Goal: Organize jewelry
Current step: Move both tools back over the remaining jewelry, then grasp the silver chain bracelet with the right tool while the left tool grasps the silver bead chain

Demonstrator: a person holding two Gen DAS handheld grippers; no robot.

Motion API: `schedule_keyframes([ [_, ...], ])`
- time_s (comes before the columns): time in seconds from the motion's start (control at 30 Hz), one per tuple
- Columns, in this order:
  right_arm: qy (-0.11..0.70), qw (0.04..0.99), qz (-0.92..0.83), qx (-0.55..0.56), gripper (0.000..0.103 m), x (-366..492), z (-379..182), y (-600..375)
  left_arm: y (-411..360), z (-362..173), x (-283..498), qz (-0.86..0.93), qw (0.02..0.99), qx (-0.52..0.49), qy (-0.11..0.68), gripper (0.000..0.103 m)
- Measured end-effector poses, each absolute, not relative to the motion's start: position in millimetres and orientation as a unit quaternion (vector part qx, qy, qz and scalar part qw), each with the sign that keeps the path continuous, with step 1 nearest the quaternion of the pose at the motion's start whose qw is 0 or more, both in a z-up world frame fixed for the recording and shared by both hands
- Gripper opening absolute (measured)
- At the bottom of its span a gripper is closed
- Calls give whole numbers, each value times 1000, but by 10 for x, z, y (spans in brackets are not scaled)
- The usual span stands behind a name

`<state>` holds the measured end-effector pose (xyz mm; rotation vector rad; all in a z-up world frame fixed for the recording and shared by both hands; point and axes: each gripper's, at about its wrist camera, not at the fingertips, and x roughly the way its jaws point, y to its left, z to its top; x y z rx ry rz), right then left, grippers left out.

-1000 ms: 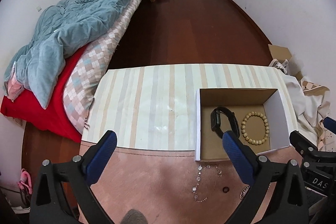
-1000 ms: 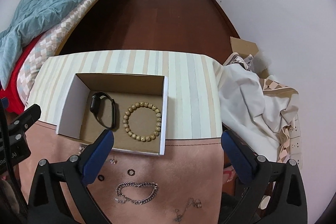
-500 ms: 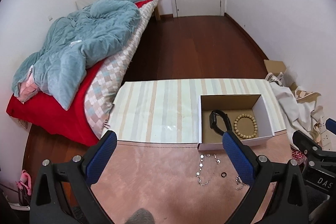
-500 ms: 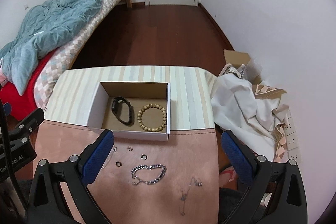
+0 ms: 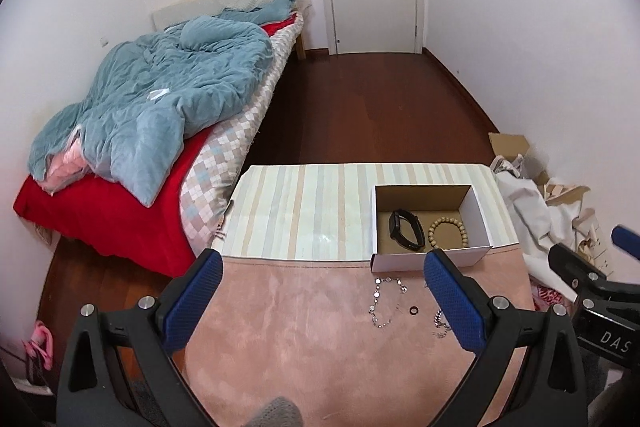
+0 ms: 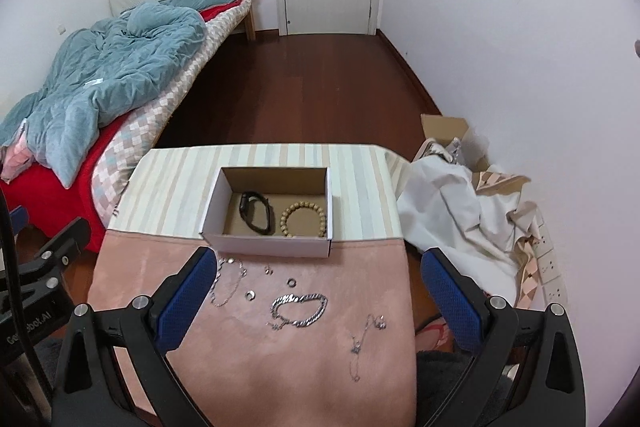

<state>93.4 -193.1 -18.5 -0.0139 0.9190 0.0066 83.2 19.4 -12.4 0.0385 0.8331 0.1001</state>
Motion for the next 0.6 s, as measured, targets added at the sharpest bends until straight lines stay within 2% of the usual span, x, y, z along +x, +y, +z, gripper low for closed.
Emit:
schedule_keyframes([
  [0.13, 472, 882, 11, 20, 103, 926, -437, -2022, 279, -289, 780, 64, 909, 10, 413, 103],
  [0.27, 518, 854, 4, 48, 102, 986, -925, -2166, 358, -723, 865, 92, 886, 27, 454, 103],
  [0.3, 529, 847, 2, 59, 99, 1012, -1081, -2214, 371, -846, 889, 96, 879, 29, 466, 103],
  [0.37, 553, 830, -2, 75, 75, 1071, -1369, -2297, 397, -1060, 932, 102, 868, 34, 485, 103],
  [0.4, 563, 822, -2, 86, 71, 1104, -1522, -2336, 411, -1209, 969, 106, 858, 37, 502, 103],
  [0.6, 588, 801, -5, 110, 67, 1236, -2141, -2405, 383, -1732, 1118, 105, 825, 50, 553, 103],
])
